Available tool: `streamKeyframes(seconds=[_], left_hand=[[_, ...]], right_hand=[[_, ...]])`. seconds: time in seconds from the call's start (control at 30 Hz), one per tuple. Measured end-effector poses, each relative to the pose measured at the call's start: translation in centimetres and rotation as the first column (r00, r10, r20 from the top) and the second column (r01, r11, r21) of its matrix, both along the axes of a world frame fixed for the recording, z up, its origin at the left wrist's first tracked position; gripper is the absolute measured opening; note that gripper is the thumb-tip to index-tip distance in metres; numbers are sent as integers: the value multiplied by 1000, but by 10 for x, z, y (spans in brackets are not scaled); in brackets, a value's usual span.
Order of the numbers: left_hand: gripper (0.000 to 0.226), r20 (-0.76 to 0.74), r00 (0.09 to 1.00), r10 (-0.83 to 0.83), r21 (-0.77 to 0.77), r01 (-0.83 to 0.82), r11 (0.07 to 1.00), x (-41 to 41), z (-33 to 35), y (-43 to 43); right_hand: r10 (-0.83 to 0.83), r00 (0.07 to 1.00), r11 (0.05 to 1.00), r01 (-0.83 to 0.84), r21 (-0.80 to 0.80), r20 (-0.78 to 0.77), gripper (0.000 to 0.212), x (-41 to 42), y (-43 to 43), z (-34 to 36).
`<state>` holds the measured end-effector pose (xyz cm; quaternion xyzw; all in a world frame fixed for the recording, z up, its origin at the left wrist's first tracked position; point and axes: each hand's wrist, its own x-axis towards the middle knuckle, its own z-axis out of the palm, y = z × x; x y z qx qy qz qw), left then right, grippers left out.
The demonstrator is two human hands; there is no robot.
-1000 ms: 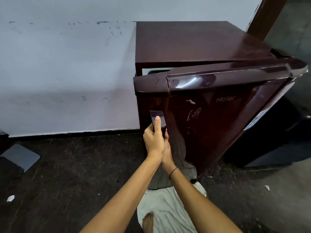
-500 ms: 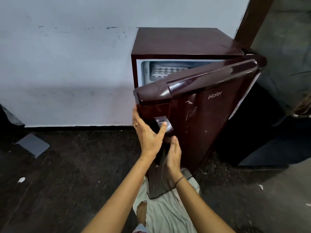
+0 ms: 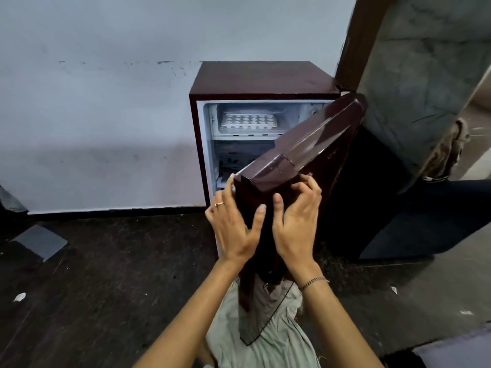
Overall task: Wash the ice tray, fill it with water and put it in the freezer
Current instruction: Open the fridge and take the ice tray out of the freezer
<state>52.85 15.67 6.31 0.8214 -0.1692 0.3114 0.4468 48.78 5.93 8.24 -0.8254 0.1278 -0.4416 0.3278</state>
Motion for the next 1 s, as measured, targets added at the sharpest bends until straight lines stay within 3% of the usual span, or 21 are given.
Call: streamKeyframes(seconds=[0.13,0.37,0.57,0.7,0.8,0.9,1.0], left_hand=[[70,54,993,-103,-39,105,994,-8,7,-8],[50,205,953,-223,-151,256,955,-8,39,-24],[24,230,831,-507,-86,536,840,-11,48,-55],[28,99,665,-740,-65,747,662,-12,48,-84],[45,-47,552,-833,-74,830,554,-14,51,-106],[63,-120,483,-867,-40,870,491,-20,52,-127],[63,-88,465,-881,85,885,459,-21,55,-149]], right_hand=[[144,988,989,-146,29,58,72,-24,-19,17],[128,942,986,-154,-64,-309,64,-51,-30,72],[-69,783,982,-55,-178,-618,64,-70,-43,98],[-106,716,983,-28,-180,-690,69,-89,-67,103],[-84,698,990,-24,-140,-711,67,-107,-85,108],[-212,660,970,55,-235,-721,58,-121,-97,110],[-395,601,916,203,-345,-695,56,-122,-101,108]])
